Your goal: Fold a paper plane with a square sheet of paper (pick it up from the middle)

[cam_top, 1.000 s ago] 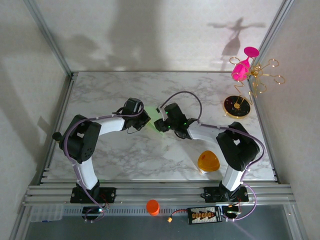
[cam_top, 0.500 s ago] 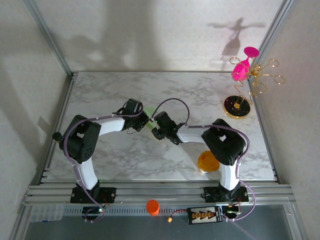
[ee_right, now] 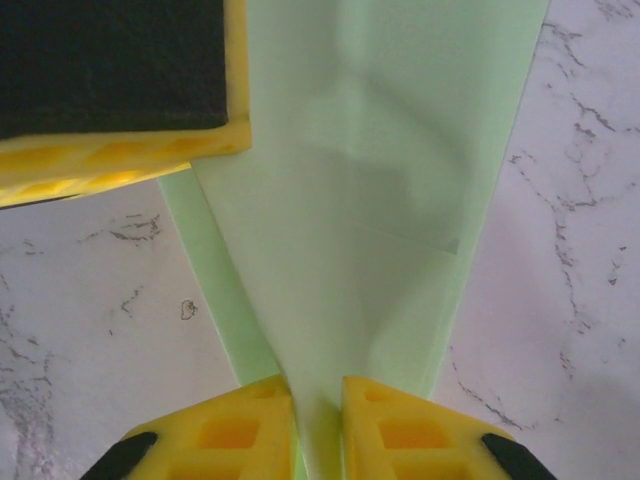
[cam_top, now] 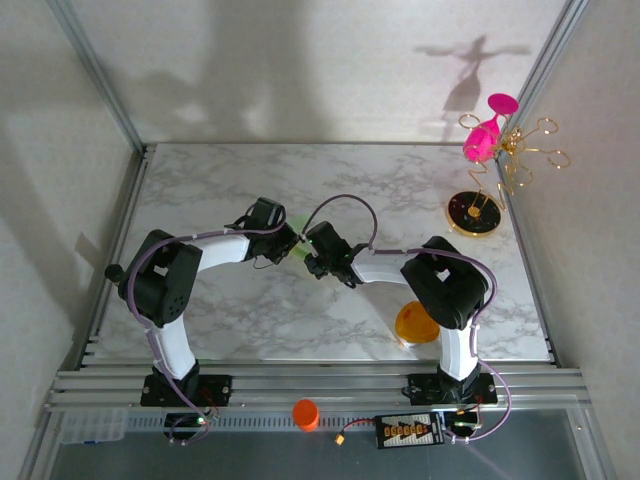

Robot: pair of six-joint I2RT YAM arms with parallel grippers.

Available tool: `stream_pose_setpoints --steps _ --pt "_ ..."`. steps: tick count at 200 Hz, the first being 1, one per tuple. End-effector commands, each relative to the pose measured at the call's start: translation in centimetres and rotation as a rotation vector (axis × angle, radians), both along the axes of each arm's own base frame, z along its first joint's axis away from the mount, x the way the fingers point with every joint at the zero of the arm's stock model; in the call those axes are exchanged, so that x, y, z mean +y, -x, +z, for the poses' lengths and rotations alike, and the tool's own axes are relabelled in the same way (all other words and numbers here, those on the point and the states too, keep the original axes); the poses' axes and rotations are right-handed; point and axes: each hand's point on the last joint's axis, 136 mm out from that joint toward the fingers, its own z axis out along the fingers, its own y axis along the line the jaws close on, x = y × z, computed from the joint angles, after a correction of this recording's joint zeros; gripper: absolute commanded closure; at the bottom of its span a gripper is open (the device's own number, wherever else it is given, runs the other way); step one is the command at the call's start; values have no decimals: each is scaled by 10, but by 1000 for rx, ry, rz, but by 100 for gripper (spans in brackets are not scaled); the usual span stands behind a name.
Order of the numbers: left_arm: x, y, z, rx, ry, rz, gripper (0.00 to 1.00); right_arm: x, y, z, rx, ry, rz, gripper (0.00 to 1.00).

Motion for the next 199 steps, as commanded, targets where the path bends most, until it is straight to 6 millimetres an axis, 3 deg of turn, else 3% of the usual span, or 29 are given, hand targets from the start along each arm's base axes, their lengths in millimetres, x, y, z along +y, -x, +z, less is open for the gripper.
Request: stream_pose_setpoints --steps 1,28,56,98,124,146,199 --pt "-3 -4 20 -32 0 2 92 -1 -3 -4 5 22 -15 82" --pt "-3 -5 24 -39 0 2 90 -3 -4 -4 7 22 -17 85" --pt "5 -9 32 -57 -7 17 81 -2 0 -6 21 7 -1 87" --pt "48 -14 58 -134 -31 128 70 -4 6 -9 69 -80 24 88" --pt "61 -4 57 -149 -8 177 69 -6 9 -9 106 -147 38 88" --pt "56 6 48 -138 44 165 72 -8 12 -10 138 -199 56 88" --pt "19 11 32 -124 126 59 81 -10 22 -11 209 -289 97 87"
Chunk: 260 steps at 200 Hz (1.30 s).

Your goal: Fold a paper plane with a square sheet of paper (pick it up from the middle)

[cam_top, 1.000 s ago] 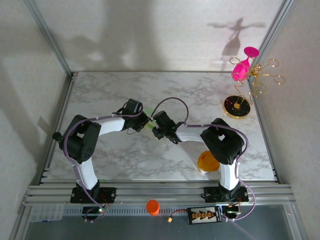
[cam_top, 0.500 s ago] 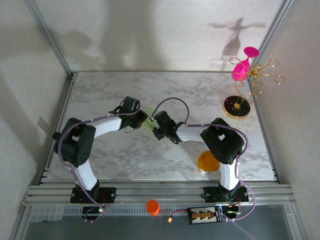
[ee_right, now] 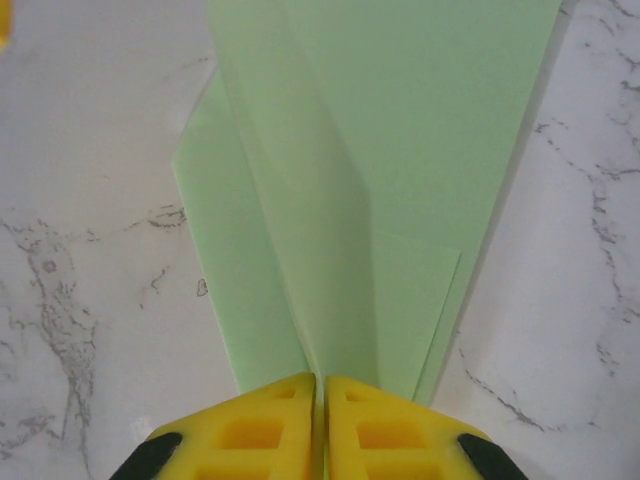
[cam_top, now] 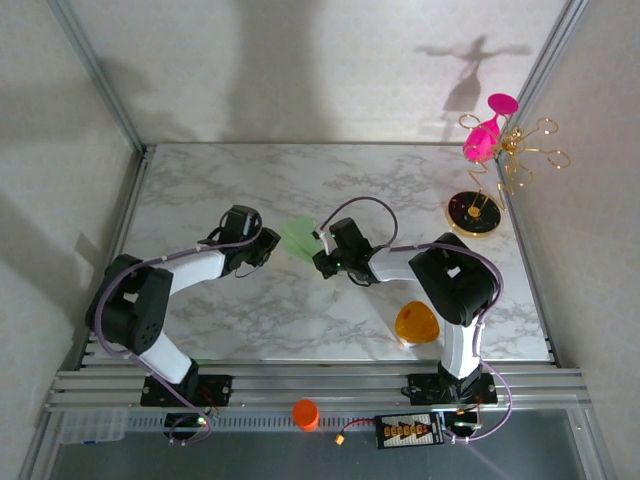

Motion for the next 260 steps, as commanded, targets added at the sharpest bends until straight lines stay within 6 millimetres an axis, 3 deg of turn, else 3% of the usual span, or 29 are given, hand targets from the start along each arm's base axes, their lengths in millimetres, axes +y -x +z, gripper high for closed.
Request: stream_pose_setpoints --steps 1,50,95,147,198,260 --pt "-26 -5 4 -35 66 -59 81 -6 16 -8 85 -33 28 87" --pt "-47 -7 -22 17 54 -126 89 -13 11 -5 127 -103 43 88" --pt "-59 -15 -30 31 45 -168 87 -12 10 -5 120 -96 65 88" --pt "-53 -5 -54 102 -1 -168 82 -12 5 -1 111 -84 58 85" --pt "-53 -2 -59 123 -17 -172 76 -13 0 8 115 -81 24 74" --pt "-51 2 -65 153 -69 -193 70 -15 -3 4 88 -23 -3 75"
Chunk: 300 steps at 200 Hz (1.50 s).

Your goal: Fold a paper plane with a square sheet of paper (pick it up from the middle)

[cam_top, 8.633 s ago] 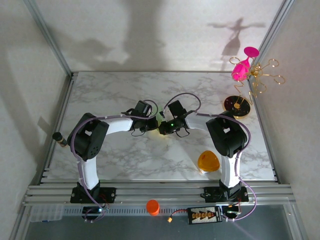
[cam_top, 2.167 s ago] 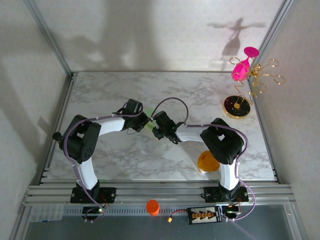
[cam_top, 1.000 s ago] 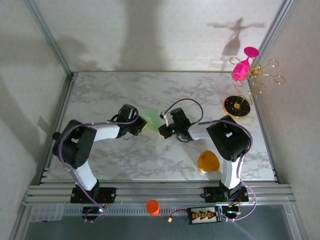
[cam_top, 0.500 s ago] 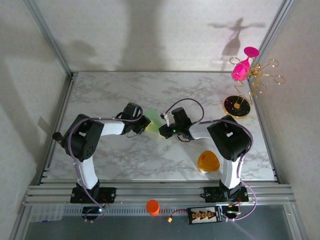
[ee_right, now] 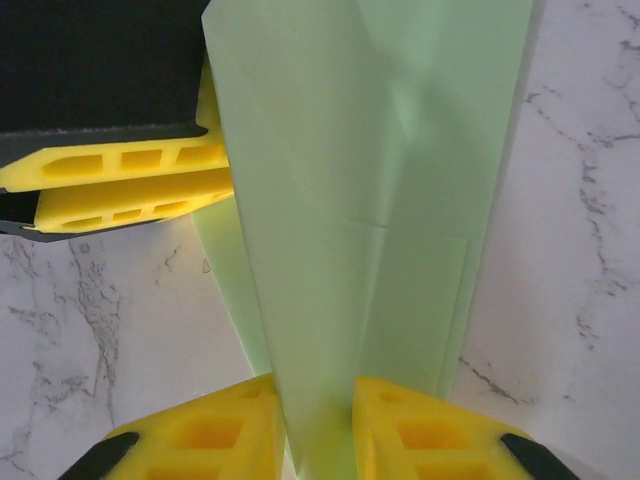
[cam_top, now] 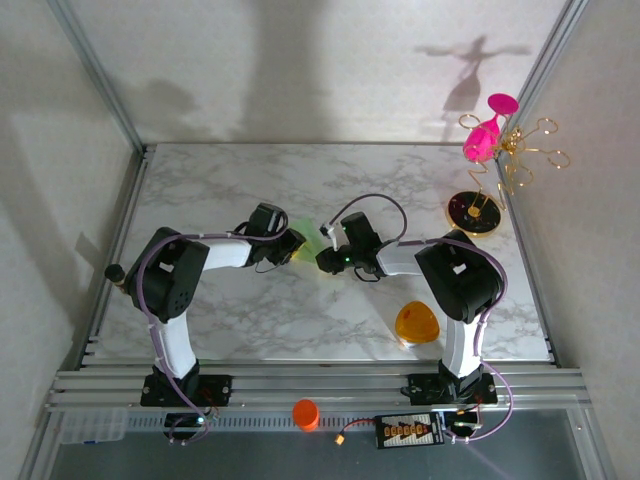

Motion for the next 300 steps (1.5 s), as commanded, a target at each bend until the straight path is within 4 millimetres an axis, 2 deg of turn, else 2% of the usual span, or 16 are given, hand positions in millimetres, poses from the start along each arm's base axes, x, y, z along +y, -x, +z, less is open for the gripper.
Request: stream_pose_setpoints --steps 1,54,121,147,212,300 --pt "6 17 -24 86 -77 -18 70 -5 -3 2 -13 51 -33 75" --pt "13 23 -33 114 -110 -8 73 -4 -3 2 -9 49 -30 90" --pt "15 23 -31 107 -119 -14 74 -4 0 8 91 -79 0 94" --pt "14 19 -20 76 -106 -18 74 -6 1 6 135 -114 7 94" --pt "-3 1 24 -63 -37 -77 74 -5 8 -7 237 -147 27 94" --pt "-24 1 27 -94 37 -129 77 -4 9 -12 282 -153 18 92"
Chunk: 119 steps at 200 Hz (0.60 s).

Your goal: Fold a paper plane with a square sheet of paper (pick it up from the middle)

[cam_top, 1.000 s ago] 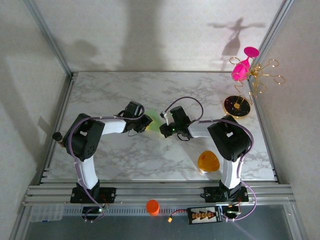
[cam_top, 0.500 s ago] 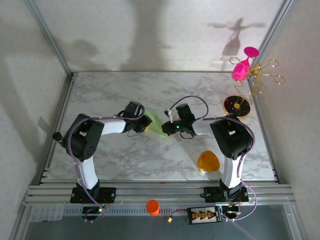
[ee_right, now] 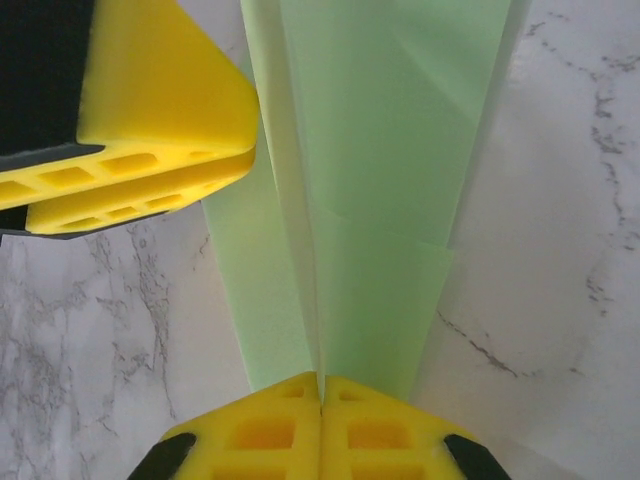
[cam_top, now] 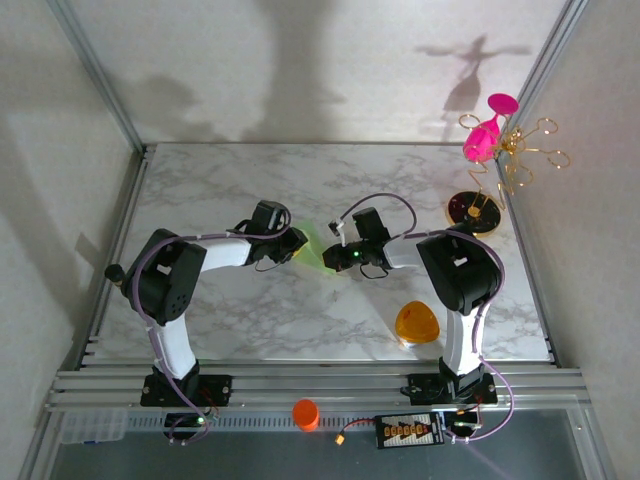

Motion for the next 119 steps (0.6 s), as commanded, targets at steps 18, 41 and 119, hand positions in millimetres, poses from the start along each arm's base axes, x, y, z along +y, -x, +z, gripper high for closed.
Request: stream_pose_setpoints --steps 18,41,119 --pt "-17 -3 14 -51 44 -50 81 -1 4 -14 84 22 -1 92" --pt "-21 -6 14 -63 56 -59 85 -1 3 -17 101 34 -7 92" --pt "-28 -10 12 -72 93 -70 90 -8 -1 -28 177 67 -48 90"
